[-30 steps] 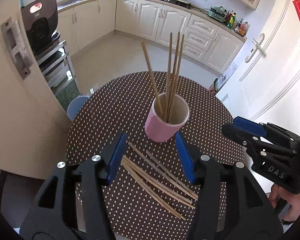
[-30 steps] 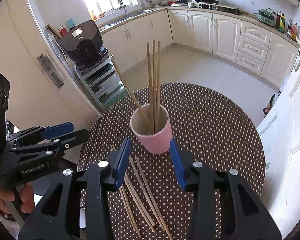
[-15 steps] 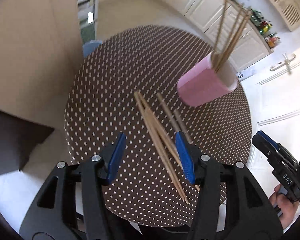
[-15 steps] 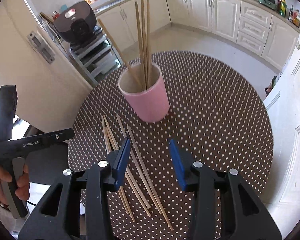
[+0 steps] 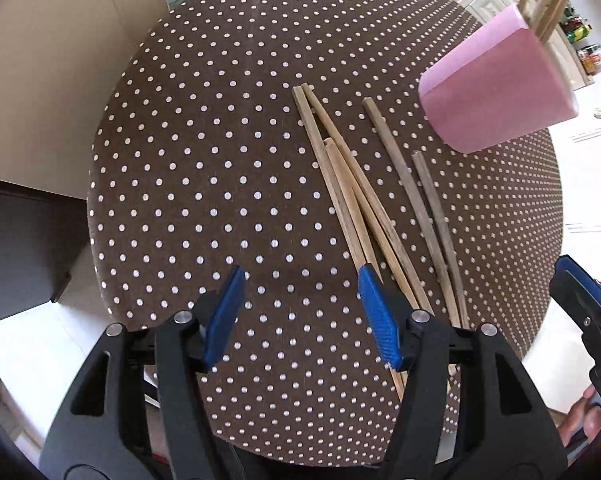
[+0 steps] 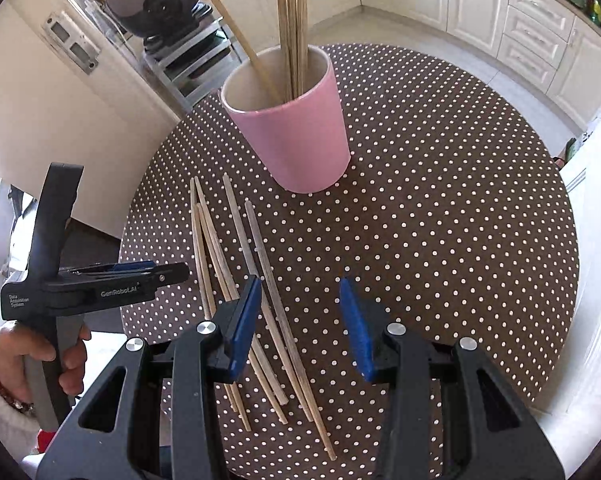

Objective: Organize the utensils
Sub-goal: 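Move the left gripper back to the loose sticks while the right gripper approaches them, then close the right gripper on a wooden stick while the left gripper grasps another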

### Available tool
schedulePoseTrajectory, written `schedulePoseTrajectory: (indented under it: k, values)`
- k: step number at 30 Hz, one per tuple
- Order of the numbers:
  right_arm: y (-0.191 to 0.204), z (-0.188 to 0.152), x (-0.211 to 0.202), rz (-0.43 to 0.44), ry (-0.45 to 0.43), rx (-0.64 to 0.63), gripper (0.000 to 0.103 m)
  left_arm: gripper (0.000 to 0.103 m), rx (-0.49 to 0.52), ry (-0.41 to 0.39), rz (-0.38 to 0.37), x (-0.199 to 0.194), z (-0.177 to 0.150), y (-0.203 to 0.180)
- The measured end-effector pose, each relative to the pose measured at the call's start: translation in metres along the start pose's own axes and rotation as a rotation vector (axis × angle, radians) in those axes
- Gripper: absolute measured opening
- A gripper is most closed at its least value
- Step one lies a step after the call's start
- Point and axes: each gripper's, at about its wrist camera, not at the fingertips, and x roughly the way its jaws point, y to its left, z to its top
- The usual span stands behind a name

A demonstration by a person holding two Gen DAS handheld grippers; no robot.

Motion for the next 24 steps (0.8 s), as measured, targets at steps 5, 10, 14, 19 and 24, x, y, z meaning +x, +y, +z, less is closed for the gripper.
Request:
schedulePoseTrajectory:
  k: [5,10,14,19,24]
  values:
    - [-0.004,0.006,0.009,0.016,0.022,-0.006,0.039,0.062,0.006,-0.007,0.031,0.011,0.003,-0.013]
    - [-0.007,0.010,0.015,0.028,0.038,-0.019,0.039,0.067,0.031,-0.014,0.074,0.017,0.008,-0.032]
    - [-0.008,0.014,0.020,0.037,0.050,-0.029,0.039,0.068,0.022,-0.012,0.080,0.020,0.009,-0.040]
    - [-0.007,0.015,0.026,0.046,0.059,-0.036,0.039,0.069,0.034,-0.007,0.091,0.024,0.013,-0.048]
    - [-0.006,0.017,0.031,0.051,0.070,-0.048,0.039,0.069,0.051,0.015,0.132,0.028,0.029,-0.053]
